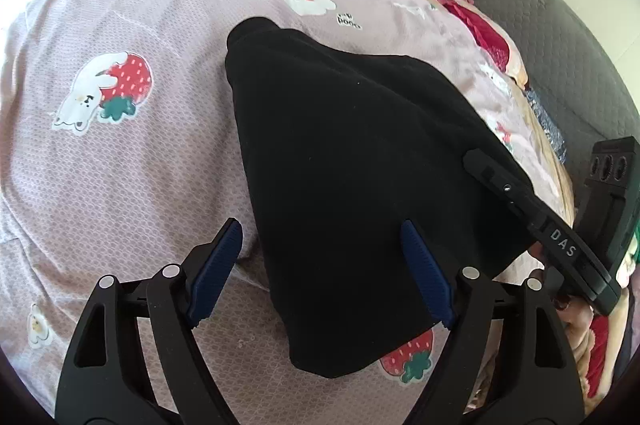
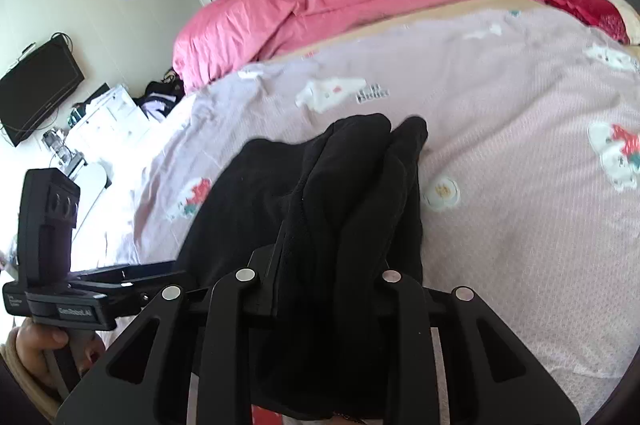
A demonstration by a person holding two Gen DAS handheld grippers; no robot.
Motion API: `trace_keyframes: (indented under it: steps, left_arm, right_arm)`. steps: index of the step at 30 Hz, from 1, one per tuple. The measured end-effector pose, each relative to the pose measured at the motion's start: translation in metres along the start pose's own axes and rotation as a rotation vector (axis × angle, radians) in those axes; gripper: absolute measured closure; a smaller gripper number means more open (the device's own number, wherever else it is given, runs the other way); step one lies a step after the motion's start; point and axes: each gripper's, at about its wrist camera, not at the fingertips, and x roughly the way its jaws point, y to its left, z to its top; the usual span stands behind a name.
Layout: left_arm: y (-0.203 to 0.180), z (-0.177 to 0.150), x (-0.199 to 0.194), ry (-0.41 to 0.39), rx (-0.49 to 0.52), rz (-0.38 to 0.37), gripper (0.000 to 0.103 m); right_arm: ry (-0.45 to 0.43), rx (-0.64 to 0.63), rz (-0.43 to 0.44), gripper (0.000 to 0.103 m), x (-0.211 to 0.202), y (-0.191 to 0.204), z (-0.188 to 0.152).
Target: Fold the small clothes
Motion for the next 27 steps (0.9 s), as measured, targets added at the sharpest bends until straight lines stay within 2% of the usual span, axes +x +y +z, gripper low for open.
trace_keyframes:
  steps: [3, 7, 14, 25, 26, 27]
  left_arm:
    - [-0.001, -0.003, 0.009, 0.019, -0.004, 0.004, 0.029]
    - [-0.003, -0.007, 0.012, 0.018, 0.004, 0.015, 0.026]
    - [-0.003, -0.014, 0.01, 0.011, 0.01, 0.019, 0.026]
    - [-0.006, -0.025, 0.003, 0.008, 0.035, 0.034, 0.026]
    - [-0.006, -0.026, 0.002, 0.008, 0.037, 0.034, 0.026]
    - [-0.007, -0.027, 0.001, 0.008, 0.039, 0.034, 0.026]
  right_arm:
    - [0.073, 0.048, -0.029, 0.073, 0.018, -0.016, -0.014]
    - [0.058, 0.125, -0.02, 0.06, 0.012, -0.028, -0.023]
    - [0.048, 0.142, -0.03, 0.054, -0.006, -0.028, -0.032]
    - [0.059, 0.129, -0.029, 0.055, -0.029, -0.023, -0.046]
    - [0.057, 0.124, -0.03, 0.06, -0.031, -0.022, -0.048]
    - [0.055, 0.115, -0.03, 0.077, -0.032, -0.021, -0.049]
